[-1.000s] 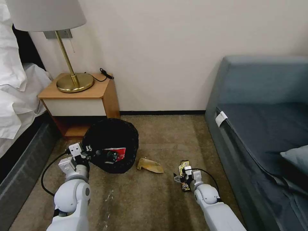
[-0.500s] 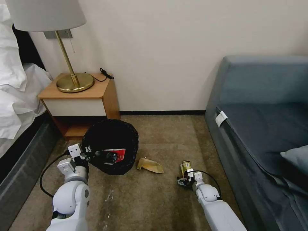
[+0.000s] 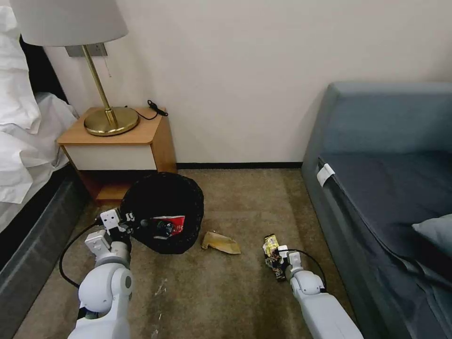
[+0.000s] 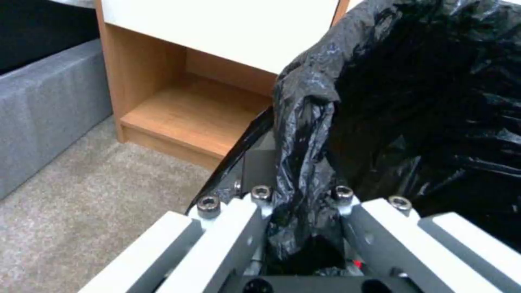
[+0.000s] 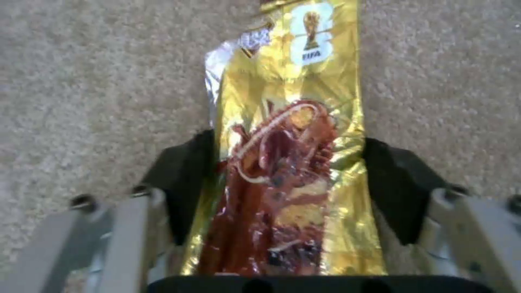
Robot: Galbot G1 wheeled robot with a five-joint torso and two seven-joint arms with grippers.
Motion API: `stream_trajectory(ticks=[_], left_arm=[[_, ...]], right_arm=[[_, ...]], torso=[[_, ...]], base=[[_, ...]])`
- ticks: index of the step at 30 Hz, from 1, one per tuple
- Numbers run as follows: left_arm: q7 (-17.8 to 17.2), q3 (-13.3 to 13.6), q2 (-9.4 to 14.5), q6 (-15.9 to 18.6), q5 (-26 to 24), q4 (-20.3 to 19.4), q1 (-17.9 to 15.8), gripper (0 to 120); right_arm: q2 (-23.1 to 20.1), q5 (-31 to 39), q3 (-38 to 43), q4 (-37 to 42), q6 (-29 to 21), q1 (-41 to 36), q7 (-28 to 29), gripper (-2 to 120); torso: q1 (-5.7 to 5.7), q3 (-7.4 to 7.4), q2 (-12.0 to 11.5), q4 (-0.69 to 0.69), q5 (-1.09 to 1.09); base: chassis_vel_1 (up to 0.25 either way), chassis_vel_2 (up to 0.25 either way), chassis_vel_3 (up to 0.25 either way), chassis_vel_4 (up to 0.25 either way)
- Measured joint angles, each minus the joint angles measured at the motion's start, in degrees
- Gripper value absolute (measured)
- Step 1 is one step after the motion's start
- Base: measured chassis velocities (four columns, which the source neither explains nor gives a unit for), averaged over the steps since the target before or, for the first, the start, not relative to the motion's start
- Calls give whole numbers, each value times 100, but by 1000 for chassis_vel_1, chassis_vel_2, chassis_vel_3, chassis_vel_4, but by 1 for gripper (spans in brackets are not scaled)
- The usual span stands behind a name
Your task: Pick up the trash bin, then pick up the garbage on the floor and place it into the trash bin.
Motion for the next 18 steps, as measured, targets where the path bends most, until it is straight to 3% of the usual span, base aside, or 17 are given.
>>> stream_trajectory(ticks=[2,4,18], left_arm=[[0,0,0,0,0,0,0,3],[-2,-17,4,1,1,3,9,3],[8,-35,11,-3,-17,-25,57,3]], right_arm=[[1,0,2,2,16,-6,-4,61],[-1,-21,33,6,62,-28,-5,45],[39,-197,100,-9,284,-89,13,0]], torso=[[0,0,0,1,0],[0,0,0,-2,-6],[0,1,0,-3,-3]], base=[[0,0,0,0],[0,0,0,0],[0,0,0,0]])
